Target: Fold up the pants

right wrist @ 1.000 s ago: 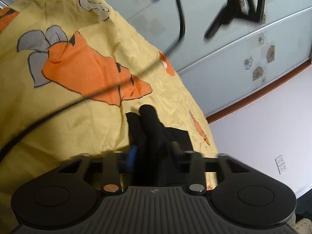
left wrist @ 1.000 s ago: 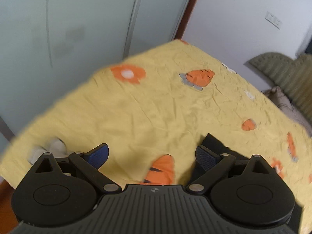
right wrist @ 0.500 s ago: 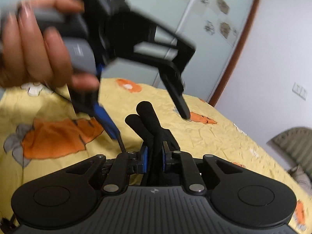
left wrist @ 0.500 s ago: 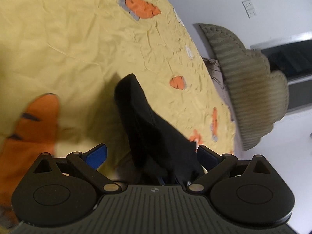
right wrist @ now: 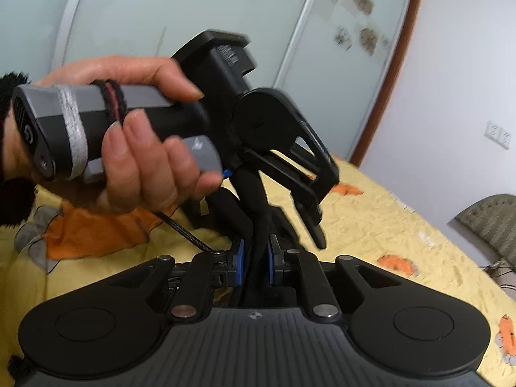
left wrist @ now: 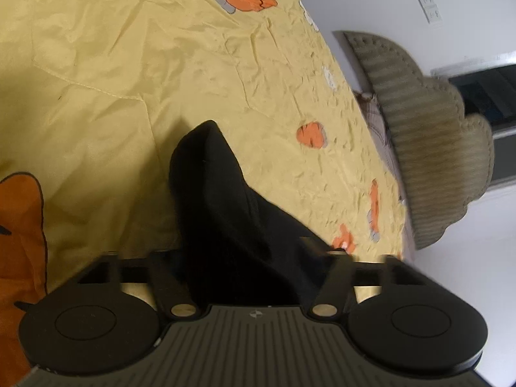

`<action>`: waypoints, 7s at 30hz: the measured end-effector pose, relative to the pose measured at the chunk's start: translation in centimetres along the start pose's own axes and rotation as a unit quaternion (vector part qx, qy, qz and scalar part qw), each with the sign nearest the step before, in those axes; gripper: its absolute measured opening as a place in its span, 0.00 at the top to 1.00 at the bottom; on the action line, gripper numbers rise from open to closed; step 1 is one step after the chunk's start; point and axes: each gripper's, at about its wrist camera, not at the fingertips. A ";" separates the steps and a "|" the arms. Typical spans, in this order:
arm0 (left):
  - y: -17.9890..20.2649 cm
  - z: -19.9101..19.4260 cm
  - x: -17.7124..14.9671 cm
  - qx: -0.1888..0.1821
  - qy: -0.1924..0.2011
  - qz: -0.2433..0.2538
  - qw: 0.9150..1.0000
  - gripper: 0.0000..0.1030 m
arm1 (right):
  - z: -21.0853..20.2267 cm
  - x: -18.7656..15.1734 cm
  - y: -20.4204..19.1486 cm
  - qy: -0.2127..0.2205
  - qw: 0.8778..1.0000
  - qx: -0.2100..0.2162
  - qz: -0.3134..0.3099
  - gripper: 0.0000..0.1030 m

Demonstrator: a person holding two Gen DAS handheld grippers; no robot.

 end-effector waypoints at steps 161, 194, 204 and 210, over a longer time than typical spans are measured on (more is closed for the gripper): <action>26.9 17.0 -23.4 0.219 0.138 0.483 0.837 0.07 | -20.8 -20.2 20.4 -0.122 0.888 -0.276 0.348 0.95; 13.0 3.0 -29.8 0.145 0.126 0.634 0.749 0.08 | -22.7 -17.9 9.7 -0.057 0.915 -0.180 0.355 0.39; 13.4 5.6 -29.5 0.184 0.133 0.623 0.748 0.07 | -22.3 -18.3 9.3 -0.061 0.915 -0.194 0.349 0.35; 12.4 4.6 -27.9 0.207 0.114 0.583 0.777 0.08 | -22.2 -18.7 9.3 -0.063 0.918 -0.196 0.340 0.29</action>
Point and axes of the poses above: each gripper's, at about its wrist camera, not at the fingertips, and z roughly the way its jaws point, y to its right, x to its top, and after that the axes turned 6 degrees about x, right-handed
